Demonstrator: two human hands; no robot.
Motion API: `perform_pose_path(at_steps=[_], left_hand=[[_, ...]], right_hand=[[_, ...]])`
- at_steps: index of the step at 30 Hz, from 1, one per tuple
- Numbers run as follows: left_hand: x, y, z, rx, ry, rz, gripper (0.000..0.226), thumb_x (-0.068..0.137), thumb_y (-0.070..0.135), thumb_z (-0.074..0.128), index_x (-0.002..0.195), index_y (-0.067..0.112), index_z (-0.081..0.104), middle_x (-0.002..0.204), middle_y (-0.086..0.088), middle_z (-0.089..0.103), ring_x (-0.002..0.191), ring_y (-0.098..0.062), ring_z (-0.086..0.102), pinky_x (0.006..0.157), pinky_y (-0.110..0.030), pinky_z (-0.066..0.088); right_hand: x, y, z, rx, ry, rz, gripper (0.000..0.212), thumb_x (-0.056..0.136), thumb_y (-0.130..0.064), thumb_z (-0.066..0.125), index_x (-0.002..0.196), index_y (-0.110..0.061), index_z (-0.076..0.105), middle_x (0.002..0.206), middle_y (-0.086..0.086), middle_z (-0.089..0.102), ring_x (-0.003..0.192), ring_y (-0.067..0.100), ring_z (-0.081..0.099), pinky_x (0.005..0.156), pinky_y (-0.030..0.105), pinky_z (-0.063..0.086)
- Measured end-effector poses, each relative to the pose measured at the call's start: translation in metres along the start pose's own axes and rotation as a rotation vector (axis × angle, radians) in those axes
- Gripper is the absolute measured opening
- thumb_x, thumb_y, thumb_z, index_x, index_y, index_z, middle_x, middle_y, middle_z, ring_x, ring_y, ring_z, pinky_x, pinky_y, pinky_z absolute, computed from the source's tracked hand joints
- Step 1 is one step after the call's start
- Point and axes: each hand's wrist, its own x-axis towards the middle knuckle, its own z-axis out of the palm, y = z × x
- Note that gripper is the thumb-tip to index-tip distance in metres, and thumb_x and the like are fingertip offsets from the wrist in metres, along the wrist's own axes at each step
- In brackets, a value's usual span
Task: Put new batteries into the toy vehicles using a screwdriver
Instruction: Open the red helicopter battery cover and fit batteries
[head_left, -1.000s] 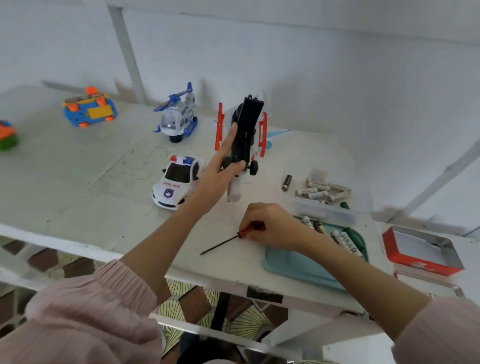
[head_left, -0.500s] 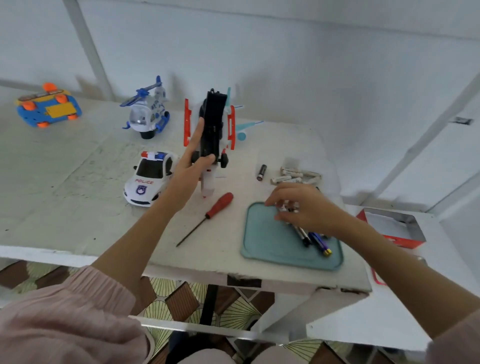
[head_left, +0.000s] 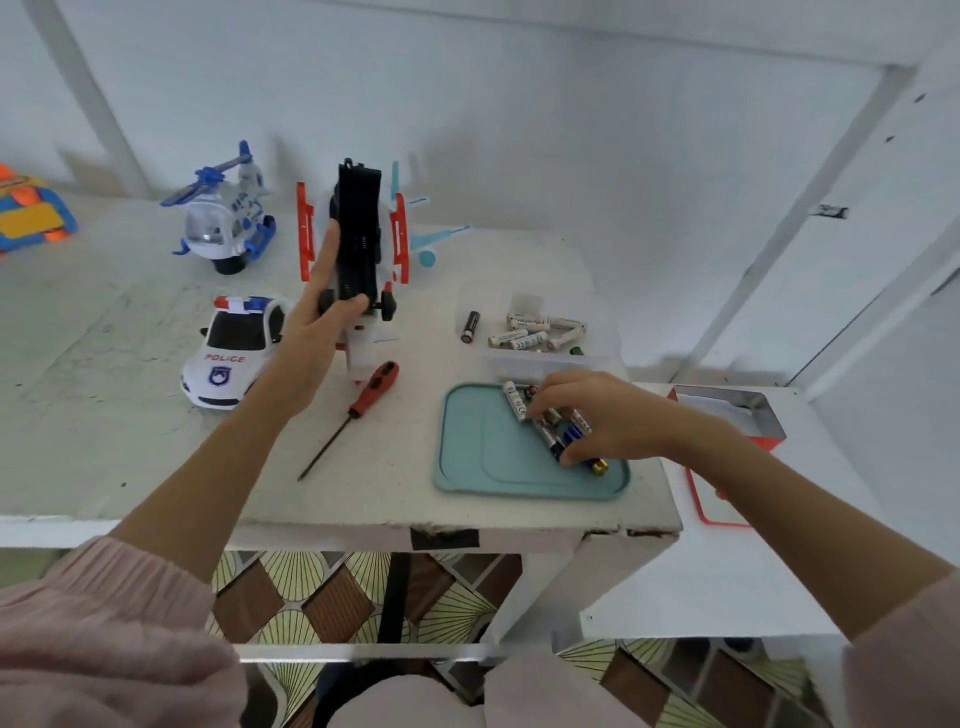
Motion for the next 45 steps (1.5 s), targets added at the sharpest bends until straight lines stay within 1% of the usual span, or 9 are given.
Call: perform_pose_path(at_steps=[5, 9, 12, 19, 28, 32, 35, 41, 45], left_hand=[[-0.001, 0.000, -0.001, -0.001, 0.022, -0.013, 0.067, 0.098, 0.002, 0.042, 0.148, 0.040, 0.019, 0.106, 0.047, 0.046, 0.090, 0.024, 0.052, 0.078, -0.001, 0.040], [-0.005, 0.002, -0.001, 0.036, -0.018, 0.022, 0.069, 0.098, 0.001, 0.043, 0.148, 0.041, 0.018, 0.131, 0.041, 0.032, 0.118, 0.024, 0.037, 0.096, -0.005, 0.034], [-0.008, 0.005, 0.001, 0.056, -0.044, 0.052, 0.069, 0.097, -0.002, 0.042, 0.150, 0.034, 0.015, 0.136, 0.036, 0.023, 0.110, 0.033, 0.033, 0.092, 0.001, 0.033], [-0.011, 0.009, 0.003, 0.107, -0.068, 0.075, 0.069, 0.097, -0.004, 0.041, 0.141, 0.043, 0.017, 0.144, 0.020, 0.032, 0.115, 0.013, 0.046, 0.097, -0.011, 0.039], [-0.013, 0.014, 0.005, 0.132, -0.099, 0.081, 0.075, 0.094, -0.012, 0.038, 0.143, 0.035, 0.007, 0.128, 0.035, 0.035, 0.094, 0.022, 0.048, 0.084, -0.006, 0.041], [-0.012, 0.011, 0.003, 0.114, -0.078, 0.072, 0.074, 0.095, -0.010, 0.037, 0.143, 0.038, 0.008, 0.116, 0.047, 0.044, 0.095, -0.003, 0.048, 0.082, -0.010, 0.042], [-0.011, 0.007, 0.002, 0.104, -0.068, 0.067, 0.073, 0.096, -0.008, 0.038, 0.142, 0.042, 0.011, 0.104, 0.051, 0.050, 0.098, -0.014, 0.040, 0.080, -0.012, 0.042], [-0.009, 0.006, 0.004, 0.126, -0.093, 0.074, 0.073, 0.095, -0.009, 0.038, 0.141, 0.042, 0.014, 0.100, 0.050, 0.051, 0.095, -0.008, 0.043, 0.085, -0.015, 0.044], [-0.009, 0.006, 0.004, 0.123, -0.093, 0.059, 0.073, 0.095, -0.009, 0.037, 0.142, 0.040, 0.012, 0.106, 0.049, 0.049, 0.092, 0.006, 0.046, 0.086, -0.014, 0.043]], right_hand=[[0.002, -0.001, 0.001, 0.011, 0.020, -0.011, 0.045, 0.069, -0.020, 0.077, 0.111, -0.023, 0.061, 0.104, -0.008, 0.050, 0.090, 0.011, 0.049, 0.078, 0.019, 0.039], [0.007, -0.014, -0.014, 0.151, 0.142, -0.084, 0.035, 0.068, -0.019, 0.080, 0.101, -0.016, 0.067, 0.099, -0.001, 0.057, 0.079, 0.006, 0.055, 0.074, 0.022, 0.047], [0.020, -0.031, -0.027, 0.293, 0.293, -0.153, 0.033, 0.069, -0.018, 0.080, 0.100, -0.014, 0.068, 0.100, 0.001, 0.060, 0.082, 0.011, 0.060, 0.077, 0.025, 0.051], [0.077, -0.071, -0.047, 0.523, 0.519, -0.264, 0.038, 0.069, -0.004, 0.078, 0.105, -0.003, 0.065, 0.101, 0.008, 0.058, 0.084, 0.017, 0.061, 0.083, 0.027, 0.054], [0.118, -0.081, -0.046, 0.170, 0.513, -0.337, 0.039, 0.077, -0.005, 0.070, 0.115, 0.000, 0.062, 0.116, 0.014, 0.059, 0.097, 0.026, 0.060, 0.089, 0.029, 0.049], [0.122, -0.083, -0.046, 0.090, 0.515, -0.369, 0.032, 0.081, -0.004, 0.065, 0.112, 0.004, 0.063, 0.120, 0.018, 0.059, 0.108, 0.028, 0.057, 0.090, 0.017, 0.039], [0.126, -0.083, -0.043, 0.093, 0.533, -0.379, 0.024, 0.079, 0.000, 0.065, 0.102, 0.005, 0.068, 0.106, 0.020, 0.062, 0.093, 0.028, 0.059, 0.084, 0.021, 0.042], [0.132, -0.093, -0.041, 0.090, 0.568, -0.328, 0.017, 0.083, -0.005, 0.062, 0.096, 0.003, 0.070, 0.088, 0.011, 0.050, 0.078, 0.017, 0.044, 0.068, 0.008, 0.029], [0.133, -0.095, -0.039, 0.140, 0.574, -0.284, 0.016, 0.085, -0.006, 0.061, 0.094, 0.000, 0.071, 0.089, 0.015, 0.061, 0.079, 0.023, 0.055, 0.075, 0.025, 0.044]])
